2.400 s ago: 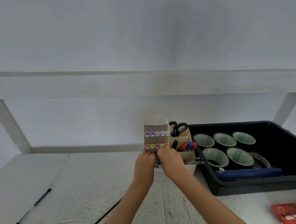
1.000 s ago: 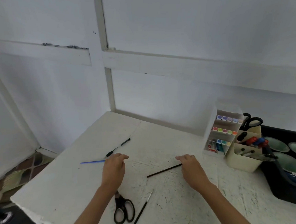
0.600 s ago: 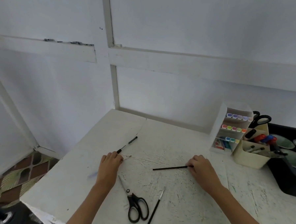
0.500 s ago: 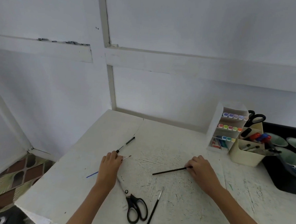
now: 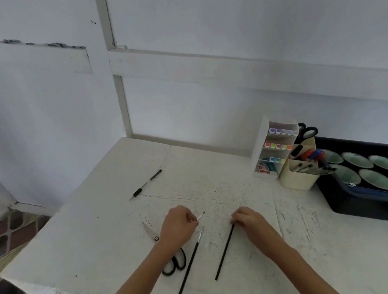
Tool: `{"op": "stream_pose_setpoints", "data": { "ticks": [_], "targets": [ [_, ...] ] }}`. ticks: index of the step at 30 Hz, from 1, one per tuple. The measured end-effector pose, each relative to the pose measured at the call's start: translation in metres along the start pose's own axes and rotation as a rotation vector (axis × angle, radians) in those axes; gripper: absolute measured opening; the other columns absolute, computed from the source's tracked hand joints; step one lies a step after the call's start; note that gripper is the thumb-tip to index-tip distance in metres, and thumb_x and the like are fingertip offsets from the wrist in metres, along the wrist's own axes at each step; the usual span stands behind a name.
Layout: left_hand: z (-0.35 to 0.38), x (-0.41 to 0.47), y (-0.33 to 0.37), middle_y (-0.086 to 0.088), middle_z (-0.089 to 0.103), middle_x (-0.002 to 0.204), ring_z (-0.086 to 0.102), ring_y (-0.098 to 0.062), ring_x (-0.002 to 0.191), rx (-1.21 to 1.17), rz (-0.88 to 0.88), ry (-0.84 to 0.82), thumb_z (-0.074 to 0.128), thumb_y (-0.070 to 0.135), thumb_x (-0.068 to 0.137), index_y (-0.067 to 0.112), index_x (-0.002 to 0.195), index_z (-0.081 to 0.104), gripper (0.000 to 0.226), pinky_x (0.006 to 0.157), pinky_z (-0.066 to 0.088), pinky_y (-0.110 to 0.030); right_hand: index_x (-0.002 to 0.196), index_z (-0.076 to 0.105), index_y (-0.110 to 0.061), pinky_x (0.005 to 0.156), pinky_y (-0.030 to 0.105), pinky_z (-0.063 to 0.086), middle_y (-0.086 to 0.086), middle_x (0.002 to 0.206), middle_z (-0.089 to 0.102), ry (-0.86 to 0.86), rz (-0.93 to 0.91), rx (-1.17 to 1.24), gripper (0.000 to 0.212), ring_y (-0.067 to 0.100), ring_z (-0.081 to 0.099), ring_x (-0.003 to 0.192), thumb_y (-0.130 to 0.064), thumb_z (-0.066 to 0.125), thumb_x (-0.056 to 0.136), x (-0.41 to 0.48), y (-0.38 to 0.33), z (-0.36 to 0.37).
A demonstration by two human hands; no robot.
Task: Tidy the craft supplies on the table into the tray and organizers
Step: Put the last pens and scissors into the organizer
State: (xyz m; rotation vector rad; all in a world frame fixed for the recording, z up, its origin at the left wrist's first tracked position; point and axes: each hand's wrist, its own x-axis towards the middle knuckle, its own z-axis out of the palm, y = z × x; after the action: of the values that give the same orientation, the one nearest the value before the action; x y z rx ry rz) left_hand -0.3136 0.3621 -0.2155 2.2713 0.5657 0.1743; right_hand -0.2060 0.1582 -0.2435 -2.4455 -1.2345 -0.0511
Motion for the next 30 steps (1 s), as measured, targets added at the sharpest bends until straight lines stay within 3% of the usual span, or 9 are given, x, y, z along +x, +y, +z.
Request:
{"op": "stream_pose_setpoints", "data": {
  "ticks": [4,7,10,12,18,22,28,30],
  "targets": [
    [0.014,-0.019,-0.001,0.008,0.062,0.075,0.061,-0.007,0.072,0.011,-0.063,0.001,0.064,0.017,0.081,0.012,0.085,0.069,0.008,0.066,0.049,-0.02,0.101,0.071,-0.009,0.089,0.025,0.049,0.006,0.112,0.066,0.019,0.012,-0.013,0.027,0.02,0.062,0.103,0.007,0.061,0.081,-0.016,-0.014,0.002],
    [0.018,-0.029,0.0,0.005,0.059,0.079,0.059,-0.01,0.075,-0.024,-0.068,0.029,0.067,0.02,0.083,0.015,0.086,0.062,0.008,0.069,0.047,-0.021,0.103,0.069,-0.01,0.078,0.024,0.052,0.003,0.104,0.068,0.154,0.077,-0.024,0.027,0.019,0.063,0.094,0.002,0.065,0.079,-0.025,-0.036,0.001],
    [0.022,-0.034,0.0,0.0,0.061,0.085,0.059,-0.014,0.082,-0.016,-0.057,0.018,0.071,0.02,0.081,0.017,0.089,0.057,0.017,0.073,0.044,-0.022,0.108,0.057,-0.018,0.07,0.018,0.042,-0.004,0.09,0.055,0.255,0.372,0.143,0.021,0.011,0.053,0.083,-0.022,0.062,0.089,-0.025,-0.063,-0.002],
    [0.024,-0.036,0.003,-0.004,0.062,0.091,0.06,-0.016,0.086,0.008,-0.064,0.014,0.07,0.018,0.081,0.013,0.096,0.059,0.02,0.077,0.045,-0.024,0.11,0.047,-0.022,0.067,0.016,0.036,-0.006,0.088,0.047,0.213,0.519,0.254,0.028,0.007,0.047,0.077,-0.029,0.062,0.088,-0.023,-0.071,0.003],
    [0.03,-0.034,0.013,-0.01,0.06,0.094,0.058,-0.022,0.087,0.062,-0.099,-0.059,0.066,0.013,0.078,0.007,0.091,0.059,0.017,0.074,0.044,-0.029,0.115,0.055,-0.012,0.07,0.025,0.048,0.001,0.076,0.061,0.249,0.73,0.419,0.035,0.012,0.059,0.073,-0.012,0.066,0.081,-0.019,-0.079,0.005],
    [0.038,-0.036,0.021,-0.01,0.047,0.104,0.051,-0.024,0.097,0.153,-0.107,-0.035,0.061,0.014,0.085,0.008,0.099,0.049,0.02,0.073,0.038,-0.026,0.107,0.064,-0.01,0.064,0.017,0.044,0.002,0.08,0.066,0.214,0.795,0.465,0.034,0.01,0.061,0.07,-0.014,0.072,0.075,-0.016,-0.078,0.0],
    [0.038,-0.035,0.022,-0.005,0.056,0.093,0.049,-0.017,0.082,-0.012,-0.103,0.016,0.062,0.01,0.082,0.011,0.099,0.045,0.024,0.06,0.032,-0.022,0.085,0.073,-0.012,0.058,0.01,0.047,-0.003,0.067,0.066,0.2,0.802,0.688,0.014,0.005,0.062,0.063,-0.006,0.073,0.073,-0.019,-0.075,-0.007],
    [0.038,-0.033,0.023,0.003,0.056,0.081,0.053,-0.014,0.079,-0.12,-0.13,0.023,0.064,0.011,0.08,0.012,0.104,0.051,0.027,0.061,0.036,-0.02,0.087,0.072,-0.01,0.061,0.018,0.054,0.003,0.073,0.07,0.205,0.852,0.817,0.013,0.011,0.067,0.067,-0.006,0.072,0.074,-0.02,-0.072,-0.007]
  ]
}}
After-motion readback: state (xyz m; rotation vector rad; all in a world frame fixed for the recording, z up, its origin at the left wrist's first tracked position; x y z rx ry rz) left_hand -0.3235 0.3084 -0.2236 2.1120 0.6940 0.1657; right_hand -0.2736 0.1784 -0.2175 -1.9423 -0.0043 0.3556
